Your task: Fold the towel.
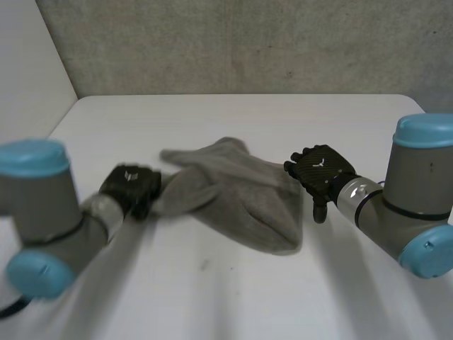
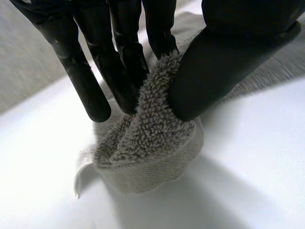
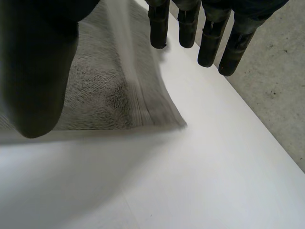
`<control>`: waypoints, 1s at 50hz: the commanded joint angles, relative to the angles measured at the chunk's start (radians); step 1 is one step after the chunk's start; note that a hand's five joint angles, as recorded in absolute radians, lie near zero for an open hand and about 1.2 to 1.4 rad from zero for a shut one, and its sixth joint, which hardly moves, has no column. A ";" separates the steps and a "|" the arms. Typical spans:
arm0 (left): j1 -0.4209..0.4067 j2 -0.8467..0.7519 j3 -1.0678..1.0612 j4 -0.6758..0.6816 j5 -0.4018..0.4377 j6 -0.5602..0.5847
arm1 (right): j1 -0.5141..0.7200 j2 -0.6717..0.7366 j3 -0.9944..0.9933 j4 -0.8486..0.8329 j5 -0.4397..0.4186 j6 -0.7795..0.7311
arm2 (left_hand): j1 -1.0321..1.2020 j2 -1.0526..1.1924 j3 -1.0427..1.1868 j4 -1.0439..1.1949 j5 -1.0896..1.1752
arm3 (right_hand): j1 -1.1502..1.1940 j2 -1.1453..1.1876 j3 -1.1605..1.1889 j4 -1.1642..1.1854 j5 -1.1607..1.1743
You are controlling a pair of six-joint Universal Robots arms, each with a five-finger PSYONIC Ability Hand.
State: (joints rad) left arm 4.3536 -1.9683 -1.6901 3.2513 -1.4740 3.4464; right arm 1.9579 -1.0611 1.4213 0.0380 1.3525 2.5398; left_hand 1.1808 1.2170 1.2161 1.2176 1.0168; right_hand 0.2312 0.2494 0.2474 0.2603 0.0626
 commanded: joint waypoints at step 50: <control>-0.032 0.468 -0.531 0.039 0.000 0.182 | 0.282 0.407 -0.951 0.380 0.312 0.088 | 0.151 0.115 0.116 0.114 0.141 | 1.165 1.147 1.149 1.136 1.159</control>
State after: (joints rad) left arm 4.3199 -1.4984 -2.2539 3.2735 -1.4754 3.6360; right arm 2.3256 -0.4866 0.3679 0.3312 1.5820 2.7271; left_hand 1.1765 1.1639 1.1651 1.1646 1.0034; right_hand 1.3262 1.3225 1.3189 1.3340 1.1565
